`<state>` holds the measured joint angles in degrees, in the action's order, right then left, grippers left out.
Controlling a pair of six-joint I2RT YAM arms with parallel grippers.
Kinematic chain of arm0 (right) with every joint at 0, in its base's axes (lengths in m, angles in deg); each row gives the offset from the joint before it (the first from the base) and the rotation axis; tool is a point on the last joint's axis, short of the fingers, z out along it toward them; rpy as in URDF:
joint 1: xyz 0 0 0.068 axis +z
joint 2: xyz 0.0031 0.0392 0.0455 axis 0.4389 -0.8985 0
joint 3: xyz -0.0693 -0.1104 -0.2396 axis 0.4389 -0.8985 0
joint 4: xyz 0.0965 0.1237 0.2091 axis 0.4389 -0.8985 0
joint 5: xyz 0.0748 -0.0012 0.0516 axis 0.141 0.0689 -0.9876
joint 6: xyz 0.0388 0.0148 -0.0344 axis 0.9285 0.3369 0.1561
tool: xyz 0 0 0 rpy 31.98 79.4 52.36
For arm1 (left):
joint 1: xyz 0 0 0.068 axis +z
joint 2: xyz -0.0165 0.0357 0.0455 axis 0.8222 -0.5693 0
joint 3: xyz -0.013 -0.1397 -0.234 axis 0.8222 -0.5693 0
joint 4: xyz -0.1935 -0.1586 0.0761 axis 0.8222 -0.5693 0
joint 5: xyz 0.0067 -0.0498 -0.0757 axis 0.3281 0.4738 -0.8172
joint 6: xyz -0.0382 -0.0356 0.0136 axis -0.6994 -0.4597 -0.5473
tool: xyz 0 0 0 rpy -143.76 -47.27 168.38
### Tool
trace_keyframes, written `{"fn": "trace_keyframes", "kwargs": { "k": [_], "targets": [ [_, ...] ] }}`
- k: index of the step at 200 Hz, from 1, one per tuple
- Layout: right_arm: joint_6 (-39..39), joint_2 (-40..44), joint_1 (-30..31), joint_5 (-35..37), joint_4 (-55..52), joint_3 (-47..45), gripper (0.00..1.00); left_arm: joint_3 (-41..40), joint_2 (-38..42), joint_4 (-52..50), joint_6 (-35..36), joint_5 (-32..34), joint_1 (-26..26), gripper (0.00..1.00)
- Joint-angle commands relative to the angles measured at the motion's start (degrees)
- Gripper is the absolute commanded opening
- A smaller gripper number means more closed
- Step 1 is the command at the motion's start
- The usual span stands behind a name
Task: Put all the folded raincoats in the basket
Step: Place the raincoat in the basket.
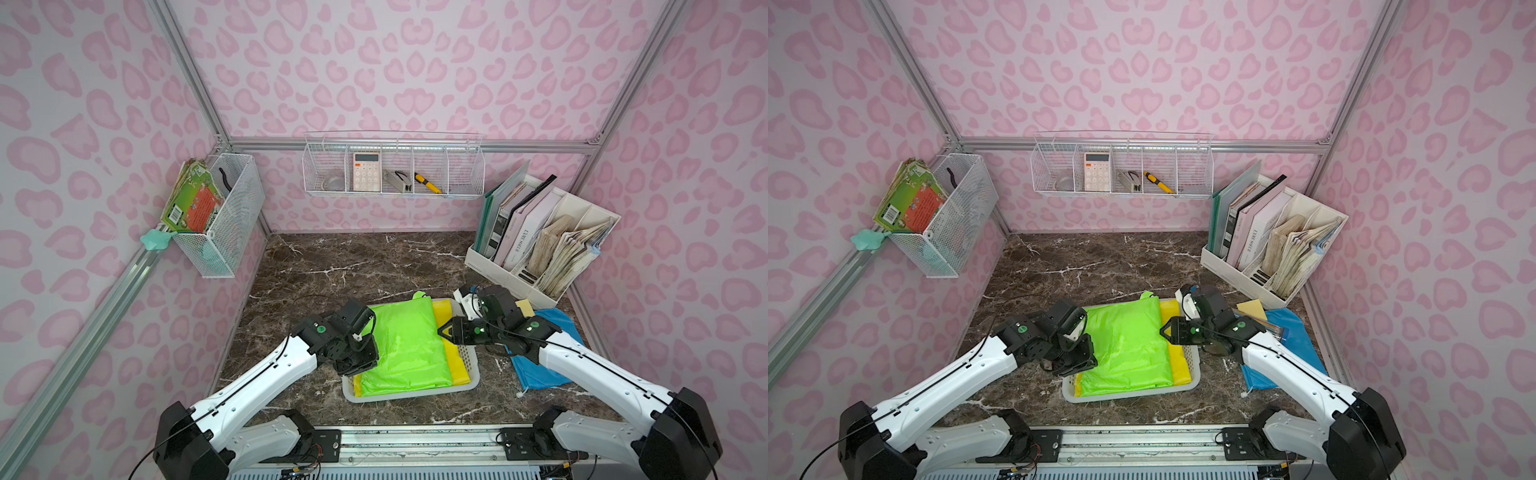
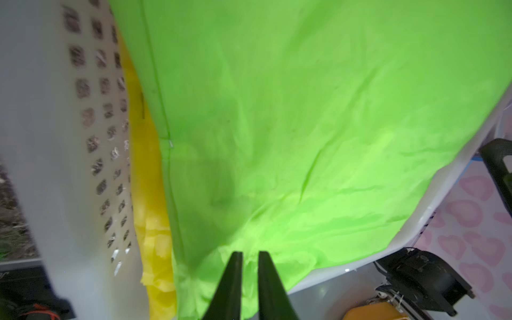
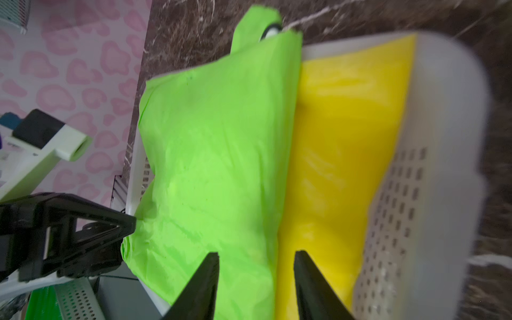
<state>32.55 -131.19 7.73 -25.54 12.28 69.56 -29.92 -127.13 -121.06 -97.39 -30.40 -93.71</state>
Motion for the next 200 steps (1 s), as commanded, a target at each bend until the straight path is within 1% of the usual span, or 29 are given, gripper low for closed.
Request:
{"fn": "trace_keyframes", "kwargs": {
  "k": [1,23,36,42,54,59,73,83,90,98,110,121,125,131,139,153,165,173,182,187,193,200],
  "targets": [
    [-1.9,1.7,-8.5,6.9,-6.3,0.7,0.57,4.1,0.3,-5.1,2.5,5.2,0.3,0.34],
    [-2.8,4.0,-22.5,9.0,-8.1,-1.4,0.59,5.6,0.2,-2.3,3.4,3.4,0.4,0.35],
    [-1.9,5.8,-31.4,9.9,-8.5,-3.2,0.54,5.6,-0.2,-0.9,3.7,1.7,0.4,0.34],
    [-1.2,7.1,-36.1,8.5,-7.6,-4.9,0.52,5.4,-0.4,-0.2,4.0,1.1,0.4,0.34],
    [-0.2,9.7,-45.3,4.0,-4.2,-8.3,0.52,5.1,-1.0,1.0,4.7,-0.4,0.4,0.34],
    [0.0,10.2,-47.7,4.3,-3.5,-8.9,0.52,4.9,-1.3,1.4,5.1,-0.9,0.4,0.34],
    [0.9,9.3,-51.6,9.6,-5.7,-6.9,0.52,4.1,-1.8,3.7,6.2,-2.6,0.4,0.35],
    [1.4,9.2,-54.9,8.7,-5.7,-6.1,0.52,3.7,-2.1,5.0,6.7,-3.8,0.4,0.36],
    [0.7,9.6,-56.0,8.7,-3.4,-6.7,0.52,3.8,-2.7,5.5,7.3,-4.6,0.4,0.36],
    [0.8,10.1,-56.5,11.9,-2.0,-7.2,0.52,4.6,-3.6,5.2,8.3,-5.1,0.5,0.36],
    [0.9,9.5,-58.1,17.0,-3.3,-6.9,0.52,5.4,-5.1,4.6,9.7,-5.4,0.5,0.37],
    [1.6,9.1,-60.1,20.2,-4.9,-7.0,0.53,6.3,-6.4,4.1,11.0,-5.4,0.5,0.36],
    [2.4,9.3,-61.0,21.3,-5.6,-7.3,0.53,6.5,-6.9,4.0,11.4,-5.5,0.5,0.35],
    [3.6,10.0,-62.7,21.9,-5.9,-8.3,0.53,6.8,-7.3,4.2,12.0,-5.9,0.6,0.30],
    [4.2,10.7,-63.6,20.5,-4.6,-9.8,0.54,6.8,-7.7,5.0,12.5,-6.7,0.6,0.26],
    [5.6,9.6,-64.2,17.6,-2.8,-12.1,0.54,6.6,-7.8,6.5,12.9,-7.9,0.8,0.26],
    [6.4,7.5,-66.1,13.8,-1.1,-14.2,0.51,6.8,-8.2,6.9,13.4,-8.8,0.9,0.26],
    [6.7,5.8,-67.2,10.3,-0.3,-15.4,0.49,6.8,-8.4,6.9,13.7,-9.2,0.9,0.25],
    [5.2,4.1,-68.0,4.3,0.9,-16.1,0.44,6.8,-8.5,6.9,14.0,-9.3,1.1,0.25],
    [5.0,3.4,-66.8,1.9,2.4,-16.7,0.41,6.6,-8.4,7.0,14.1,-9.3,1.0,0.25],
    [5.3,2.5,-64.0,0.2,3.8,-16.7,0.38,6.2,-8.3,7.4,14.1,-9.3,1.1,0.25],
    [6.1,1.2,-59.0,1.0,3.5,-15.4,0.34,5.7,-8.1,7.9,14.0,-9.3,1.2,0.22]
  ]
}}
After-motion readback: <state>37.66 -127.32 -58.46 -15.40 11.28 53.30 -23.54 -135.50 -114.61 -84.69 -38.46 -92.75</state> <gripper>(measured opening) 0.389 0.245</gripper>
